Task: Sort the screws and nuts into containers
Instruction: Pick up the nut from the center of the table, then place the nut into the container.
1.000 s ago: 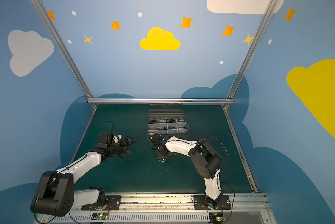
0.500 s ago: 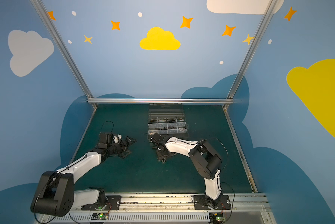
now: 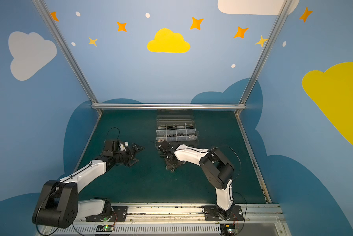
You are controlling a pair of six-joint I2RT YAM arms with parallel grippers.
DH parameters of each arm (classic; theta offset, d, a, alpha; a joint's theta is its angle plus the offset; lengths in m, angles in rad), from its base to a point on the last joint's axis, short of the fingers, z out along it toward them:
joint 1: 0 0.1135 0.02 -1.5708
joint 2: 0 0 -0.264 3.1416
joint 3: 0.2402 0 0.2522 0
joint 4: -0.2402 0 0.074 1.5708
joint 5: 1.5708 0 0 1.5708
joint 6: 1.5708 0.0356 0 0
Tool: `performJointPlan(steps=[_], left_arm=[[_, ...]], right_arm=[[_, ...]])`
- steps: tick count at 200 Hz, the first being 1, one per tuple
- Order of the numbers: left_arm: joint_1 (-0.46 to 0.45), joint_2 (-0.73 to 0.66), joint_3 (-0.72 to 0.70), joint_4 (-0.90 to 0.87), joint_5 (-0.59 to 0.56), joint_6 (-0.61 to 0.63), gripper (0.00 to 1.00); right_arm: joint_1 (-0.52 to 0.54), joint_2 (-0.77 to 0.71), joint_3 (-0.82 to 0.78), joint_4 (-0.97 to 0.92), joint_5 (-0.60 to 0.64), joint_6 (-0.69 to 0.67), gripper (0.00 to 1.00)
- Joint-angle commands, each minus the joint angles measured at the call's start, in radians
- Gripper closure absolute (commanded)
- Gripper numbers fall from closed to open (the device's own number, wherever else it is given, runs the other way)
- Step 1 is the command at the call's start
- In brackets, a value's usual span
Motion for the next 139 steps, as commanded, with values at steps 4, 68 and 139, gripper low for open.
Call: performJointPlan(steps=[4,68,139], left_arm=[[0.003,-0.013,-0.01,-0.006,-0.004,0.015,0.0],[0.003,-0.016,-0.01,-0.006,-0.005,0.015,0.0],[0.003,-0.02,-0.009,-0.006,-0.005,0.013,0.0]], right_arm=[[-0.03,-0.072,-0.002,-0.019,0.002,-0.056,1.0],[-0.142,-0.193,0.101,-0.029,-0.025,-0.221,1.0],[-0.451,-0.057,0.37,-0.078,0.0,-0.292,1.0]])
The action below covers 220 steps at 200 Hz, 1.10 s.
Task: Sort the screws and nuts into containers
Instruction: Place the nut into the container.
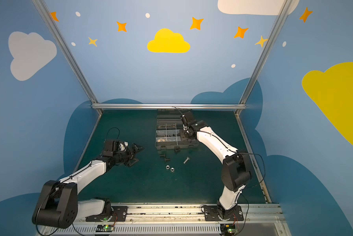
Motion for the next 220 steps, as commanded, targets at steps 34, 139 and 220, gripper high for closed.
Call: performJointPlan(steps=[34,139,220], left_arm=[[0.003,-0.019,-0.001,-0.018,-0.001,0.02,0.0],[0.004,-0.026,0.001,-0.027,-0.006,0.021,0.0],[0.005,-0.03,0.001,-0.025,-0.007,0.022,0.0]], right_arm=[[-0.146,0.226,0.226,-0.105,-0.005,-0.039,1.0],[-0.177,0.364,0.296,-0.094,-0.066,-0.025,1.0],[-0.171,0.433,0.352,-0.103,-0.067,-0.049,1.0]])
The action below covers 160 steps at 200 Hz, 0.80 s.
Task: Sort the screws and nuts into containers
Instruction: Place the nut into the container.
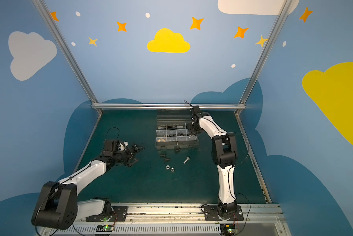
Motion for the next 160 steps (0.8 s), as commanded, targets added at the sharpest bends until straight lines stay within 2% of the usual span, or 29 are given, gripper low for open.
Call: performJointPlan(steps=[1,19,30,71,119,160], left_arm=[[0.005,-0.017,0.001,-0.015,-0.006,0.018,0.0],[0.007,-0.019,0.0,-0.016,-0.006,0.018,0.0],[0.007,-0.022,-0.001,-0.016,-0.006,0.018,0.0],[0.007,-0.024,-0.001,-0.019,-0.006,0.015,0.0],[0.007,-0.024,0.004,-0.019,-0.002,0.012,0.0],[0.006,-0.022,0.002,-0.016,-0.006,0.012,0.0]], right_arm=[[0.003,0.023,0.04,-0.02,0.007,-0.014,1.0],[0.003,0.032,0.046,-0.026,0.009,-0.015,1.0],[0.004,0.036,0.049,-0.025,0.012,-0.016,0.9],[0.006,0.039,0.06,-0.033,0.002,-0.029,0.67],[0.008,0.011,0.083,-0.068,-0.002,-0.055,0.61],[0.036,-0.133,0.003,-0.047,-0.085,-0.099,0.58]])
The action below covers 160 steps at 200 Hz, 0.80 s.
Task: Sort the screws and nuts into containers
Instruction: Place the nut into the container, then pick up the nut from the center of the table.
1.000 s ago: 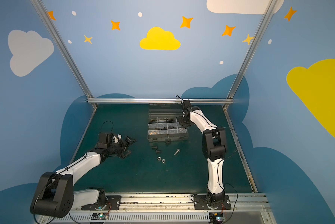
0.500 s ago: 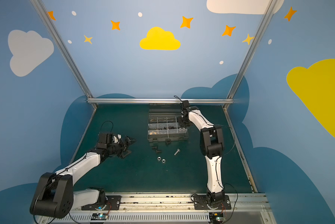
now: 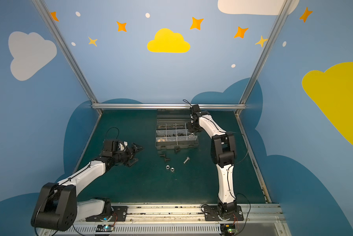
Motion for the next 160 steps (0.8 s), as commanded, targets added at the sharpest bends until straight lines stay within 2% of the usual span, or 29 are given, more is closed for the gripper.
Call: performJointPlan(steps=[1,35,98,160], left_arm=[[0.004,-0.01,0.001,-0.01,-0.006,0.012,0.0],[0.008,0.0,0.004,-0.005,0.002,0.013,0.0],[0.011,0.0,-0.003,0.002,0.004,0.016,0.0],[0.013,0.023,0.001,0.022,0.015,0.007,0.0]], right_arm=[[0.029,-0.14,-0.041,-0.015,-0.066,-0.039,0.58],[0.101,-0.291,-0.172,0.001,-0.129,-0.079,0.55],[0.238,-0.536,-0.504,0.066,-0.202,-0.04,0.51],[0.409,-0.559,-0.721,0.174,-0.155,0.104,0.49]])
